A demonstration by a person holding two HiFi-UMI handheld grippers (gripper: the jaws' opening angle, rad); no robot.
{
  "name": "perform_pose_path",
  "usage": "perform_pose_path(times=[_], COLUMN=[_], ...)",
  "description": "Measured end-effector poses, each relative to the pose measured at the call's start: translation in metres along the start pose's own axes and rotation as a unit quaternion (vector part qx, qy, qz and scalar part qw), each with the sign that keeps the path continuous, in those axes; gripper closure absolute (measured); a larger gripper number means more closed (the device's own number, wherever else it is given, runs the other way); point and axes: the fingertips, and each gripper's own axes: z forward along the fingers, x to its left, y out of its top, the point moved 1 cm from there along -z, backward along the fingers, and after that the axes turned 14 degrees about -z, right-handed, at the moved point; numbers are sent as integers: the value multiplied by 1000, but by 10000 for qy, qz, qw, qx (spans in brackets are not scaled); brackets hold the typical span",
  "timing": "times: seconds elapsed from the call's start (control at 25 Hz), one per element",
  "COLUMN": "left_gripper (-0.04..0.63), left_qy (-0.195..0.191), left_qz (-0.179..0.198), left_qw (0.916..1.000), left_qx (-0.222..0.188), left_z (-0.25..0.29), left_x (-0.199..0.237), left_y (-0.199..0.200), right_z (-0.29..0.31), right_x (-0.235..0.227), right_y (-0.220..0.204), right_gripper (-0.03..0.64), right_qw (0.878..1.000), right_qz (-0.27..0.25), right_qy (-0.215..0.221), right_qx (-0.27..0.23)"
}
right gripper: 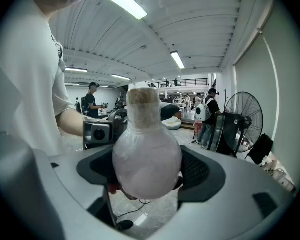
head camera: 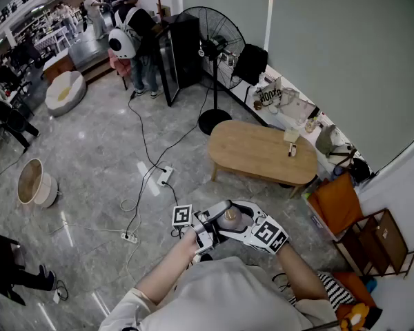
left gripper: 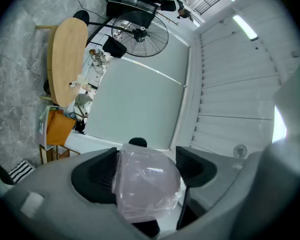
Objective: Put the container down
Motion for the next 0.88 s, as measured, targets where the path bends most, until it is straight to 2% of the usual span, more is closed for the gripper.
perform_pose_path(times=[0.6,0.88], left_gripper=[221,221], left_qy=[9,79], left_qz=[-116,-216], left_qw=[9999,9997], left_qx=[-11,72], left_z=[-16,-31], left_x=[-13,-21], left_y=[20,32], right_z=[28,49], right_x=[-6,-7], right_y=[4,10], right_gripper=[230,230], right_qw=[9999,9994], right_qz=[88,199], right_qy=[-44,-263], right_qx=[79,-52])
